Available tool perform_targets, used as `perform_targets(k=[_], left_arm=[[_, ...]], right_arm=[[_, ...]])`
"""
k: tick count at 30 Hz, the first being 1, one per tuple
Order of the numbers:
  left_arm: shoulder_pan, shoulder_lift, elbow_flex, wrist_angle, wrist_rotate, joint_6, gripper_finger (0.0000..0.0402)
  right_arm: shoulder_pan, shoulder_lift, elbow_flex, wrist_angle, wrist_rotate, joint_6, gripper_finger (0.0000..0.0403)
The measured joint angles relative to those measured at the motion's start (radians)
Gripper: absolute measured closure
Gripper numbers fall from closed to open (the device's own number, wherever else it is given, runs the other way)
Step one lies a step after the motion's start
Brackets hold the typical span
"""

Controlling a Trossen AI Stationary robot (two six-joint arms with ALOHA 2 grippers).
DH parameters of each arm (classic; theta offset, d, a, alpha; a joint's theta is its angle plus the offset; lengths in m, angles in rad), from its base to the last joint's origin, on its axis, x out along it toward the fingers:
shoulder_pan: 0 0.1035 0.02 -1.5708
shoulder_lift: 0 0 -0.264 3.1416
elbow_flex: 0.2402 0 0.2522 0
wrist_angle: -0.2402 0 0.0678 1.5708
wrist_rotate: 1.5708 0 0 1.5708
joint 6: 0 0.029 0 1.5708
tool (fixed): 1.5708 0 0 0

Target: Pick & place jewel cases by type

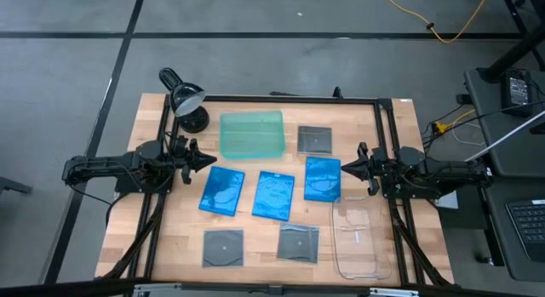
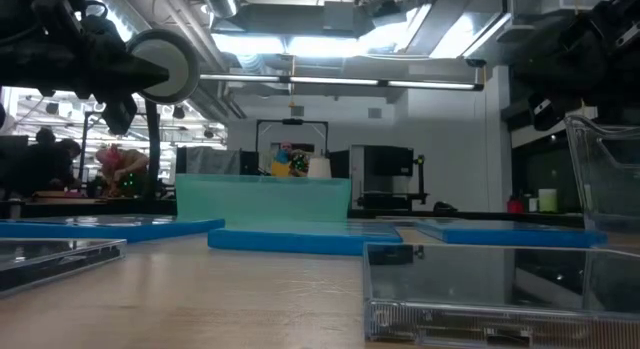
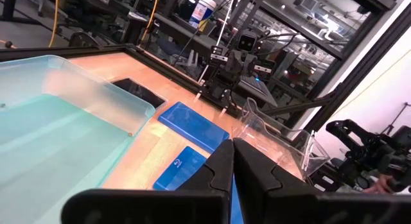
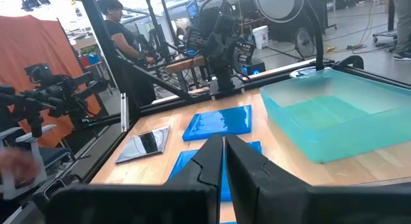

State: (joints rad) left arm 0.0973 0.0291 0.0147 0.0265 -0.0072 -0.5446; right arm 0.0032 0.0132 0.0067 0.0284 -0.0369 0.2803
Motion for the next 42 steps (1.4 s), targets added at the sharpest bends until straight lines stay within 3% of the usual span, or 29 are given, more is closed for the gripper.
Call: perform_targets(k=[4, 9, 13, 15, 21, 28, 42], left_arm=[[0.000, 0.000, 0.000, 0.000, 0.013, -0.002, 0.0398], [0.000, 0.000, 0.000, 0.000, 0.112, 0.000, 0.0395], [0.000, 0.000, 0.000, 0.000, 0.087, 0.030, 0.0398], [0.000, 0.000, 0.000, 0.006, 0.036, 0.022, 0.0399], [0.003, 0.000, 0.000, 0.015, -0.249, -0.056, 0.0398], [0.003, 0.000, 0.001, 0.036, -0.403, -0.123, 0.0397], [0.003, 0.000, 0.001, 0.084, -0.499, -0.238, 0.0401]], right_arm=[[0.000, 0.000, 0.000, 0.001, 0.002, 0.003, 0.0379], [0.000, 0.000, 0.000, 0.003, 0.002, 0.003, 0.0379], [0.000, 0.000, 0.000, 0.019, 0.008, -0.006, 0.0379], [0.000, 0.000, 0.000, 0.030, 0.015, -0.030, 0.0379], [0.000, 0.000, 0.000, 0.098, 0.017, -0.080, 0.0379], [0.000, 0.000, 0.001, 0.140, 0.081, -0.068, 0.0379], [0.000, 0.000, 0.001, 0.122, 0.142, -0.053, 0.0380]])
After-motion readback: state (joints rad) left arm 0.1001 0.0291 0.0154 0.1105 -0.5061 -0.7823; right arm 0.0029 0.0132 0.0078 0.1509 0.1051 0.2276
